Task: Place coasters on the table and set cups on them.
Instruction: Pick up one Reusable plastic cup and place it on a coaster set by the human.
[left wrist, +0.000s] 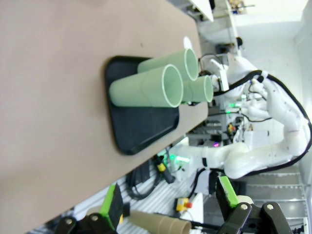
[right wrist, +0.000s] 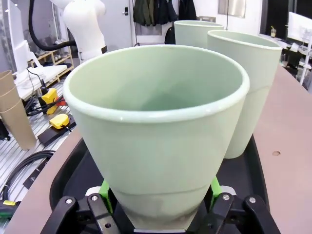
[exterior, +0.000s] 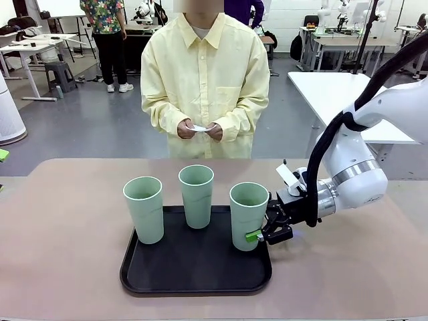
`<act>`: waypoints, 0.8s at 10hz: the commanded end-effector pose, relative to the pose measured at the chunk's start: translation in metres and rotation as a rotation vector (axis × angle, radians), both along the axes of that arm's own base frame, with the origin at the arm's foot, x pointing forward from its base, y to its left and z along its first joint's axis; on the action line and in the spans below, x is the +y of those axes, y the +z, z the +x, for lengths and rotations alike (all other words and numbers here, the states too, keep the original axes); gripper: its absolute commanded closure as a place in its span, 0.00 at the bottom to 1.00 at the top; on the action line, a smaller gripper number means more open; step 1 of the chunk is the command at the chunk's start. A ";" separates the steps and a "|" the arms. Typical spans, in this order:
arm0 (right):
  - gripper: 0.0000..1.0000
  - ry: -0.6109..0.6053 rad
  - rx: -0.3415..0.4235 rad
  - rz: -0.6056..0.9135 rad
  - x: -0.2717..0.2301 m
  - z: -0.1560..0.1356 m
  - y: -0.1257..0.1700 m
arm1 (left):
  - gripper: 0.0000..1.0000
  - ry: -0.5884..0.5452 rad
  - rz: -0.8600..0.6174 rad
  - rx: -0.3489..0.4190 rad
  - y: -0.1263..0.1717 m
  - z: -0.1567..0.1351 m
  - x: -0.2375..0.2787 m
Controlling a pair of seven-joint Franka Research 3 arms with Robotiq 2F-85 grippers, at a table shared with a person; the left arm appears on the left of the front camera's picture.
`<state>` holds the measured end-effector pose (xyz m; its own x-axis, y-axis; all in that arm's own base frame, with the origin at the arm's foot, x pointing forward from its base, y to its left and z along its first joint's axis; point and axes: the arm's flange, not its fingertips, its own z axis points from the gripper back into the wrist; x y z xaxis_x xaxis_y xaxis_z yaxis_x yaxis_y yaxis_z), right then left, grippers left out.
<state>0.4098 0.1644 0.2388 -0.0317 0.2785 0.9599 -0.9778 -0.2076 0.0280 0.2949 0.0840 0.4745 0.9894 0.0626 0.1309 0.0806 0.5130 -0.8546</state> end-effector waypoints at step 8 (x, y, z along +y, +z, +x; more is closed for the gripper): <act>1.00 -0.173 0.089 -0.010 -0.015 -0.042 0.127 | 0.00 -0.007 -0.001 -0.011 -0.001 -0.001 0.002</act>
